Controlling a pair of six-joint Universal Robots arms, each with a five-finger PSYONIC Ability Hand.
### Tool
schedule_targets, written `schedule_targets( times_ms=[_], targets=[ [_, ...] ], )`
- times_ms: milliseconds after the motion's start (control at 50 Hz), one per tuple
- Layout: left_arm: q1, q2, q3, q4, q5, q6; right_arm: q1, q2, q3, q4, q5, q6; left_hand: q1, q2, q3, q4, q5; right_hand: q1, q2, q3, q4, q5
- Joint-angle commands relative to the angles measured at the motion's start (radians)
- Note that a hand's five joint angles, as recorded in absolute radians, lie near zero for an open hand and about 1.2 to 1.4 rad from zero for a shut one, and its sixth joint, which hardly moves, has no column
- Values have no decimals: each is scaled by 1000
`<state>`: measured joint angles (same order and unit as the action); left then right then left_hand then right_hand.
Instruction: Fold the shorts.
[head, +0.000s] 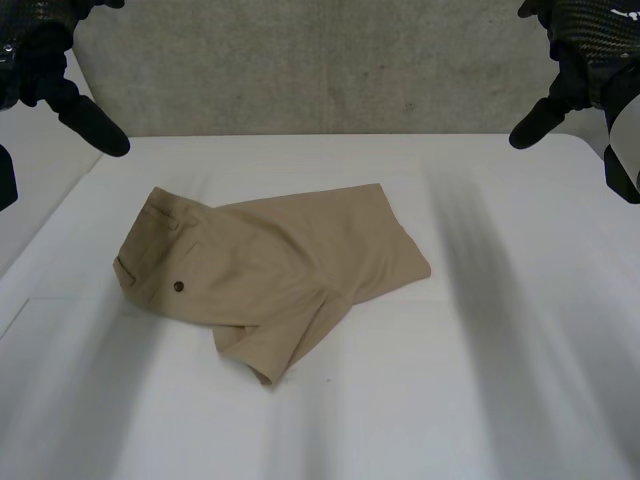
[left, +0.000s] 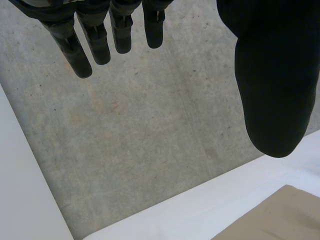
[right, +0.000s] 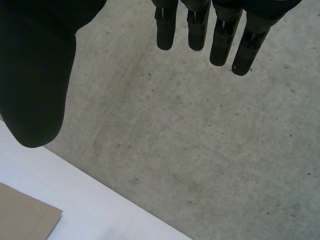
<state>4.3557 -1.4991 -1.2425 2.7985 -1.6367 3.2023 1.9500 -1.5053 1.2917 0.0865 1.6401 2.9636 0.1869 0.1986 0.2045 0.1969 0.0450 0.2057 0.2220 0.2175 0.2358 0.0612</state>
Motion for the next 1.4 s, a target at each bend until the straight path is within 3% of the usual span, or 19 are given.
schedule_targets(
  times_ms=[20,180,260,380,460,580,660,680,720,760,780,880,1020,1100,1200,1220,1240,1260,1400],
  targets=[
    [-1,7,-29,55,-2,2,3,7,-2,9,-32,-3,-12,-24,-30,-22,-45,-31,-47,-43,-61,-61],
    [13,-15,-150,202,-2,39,3,86,108,97,-290,-203,-12,-24,-30,-22,-45,-31,-47,-43,-61,-61],
    [24,-81,-250,334,0,115,0,126,231,110,-341,-313,-12,-23,-29,-22,-44,-31,-47,-43,-61,-61],
    [142,-245,-347,492,87,266,-34,178,399,23,-353,-380,0,-12,-17,-10,-32,-31,-47,-43,-61,-61],
    [212,-358,-339,509,181,268,-60,200,498,-102,-356,-380,29,18,12,19,-3,-31,-47,-43,-61,-61],
    [239,-516,-266,503,198,271,-72,206,589,-246,-350,-394,112,100,94,101,79,-31,-47,-43,-61,-61],
    [242,-592,-221,507,181,274,-72,208,592,-263,-355,-387,349,337,331,339,316,-31,-47,-43,-61,-61],
    [246,-613,-203,506,176,271,-72,208,592,-264,-355,-387,585,573,567,575,552,-31,-47,-43,-61,-61],
    [245,-625,-189,506,173,271,-72,208,591,-266,-350,-387,765,754,748,755,733,-31,-47,-43,-61,-61],
    [233,-639,-166,509,176,269,-74,204,589,-264,-350,-387,1112,1100,1094,1101,1079,-31,-47,-43,-61,-61],
    [223,-641,-157,510,178,268,-76,204,589,-266,-348,-387,1208,1197,1191,1198,1176,-31,-47,-43,-61,-61],
    [92,-622,-82,524,175,245,-95,201,581,-267,-338,-383,1209,1198,1192,1199,1177,-31,-47,-43,-61,-61],
    [-181,-489,-48,763,172,206,-195,159,571,-287,-315,-344,1209,1198,1192,1199,1177,-31,-47,-43,-61,-61],
    [-341,-548,-45,872,179,211,-246,113,564,-290,-293,-287,1209,1198,1192,1199,1177,-31,-47,-43,-61,-61],
    [-473,-674,-41,880,181,228,-298,79,558,-289,-289,-230,1209,1198,1192,1199,1177,-31,-47,-43,-61,-61],
    [-490,-691,-41,874,181,232,-307,70,557,-289,-289,-221,1079,1067,1061,1069,1046,-31,-47,-43,-61,-61],
    [-517,-714,-48,866,181,241,-309,65,557,-289,-289,-218,511,499,493,501,478,-31,-47,-43,-61,-61],
    [-528,-719,-49,863,181,248,-310,60,557,-289,-290,-216,293,281,275,283,260,-31,-47,-43,-61,-61],
    [-564,-689,-66,855,163,352,-326,23,563,-289,-292,-216,47,35,30,37,15,-31,-47,-43,-61,-61]
  ],
)
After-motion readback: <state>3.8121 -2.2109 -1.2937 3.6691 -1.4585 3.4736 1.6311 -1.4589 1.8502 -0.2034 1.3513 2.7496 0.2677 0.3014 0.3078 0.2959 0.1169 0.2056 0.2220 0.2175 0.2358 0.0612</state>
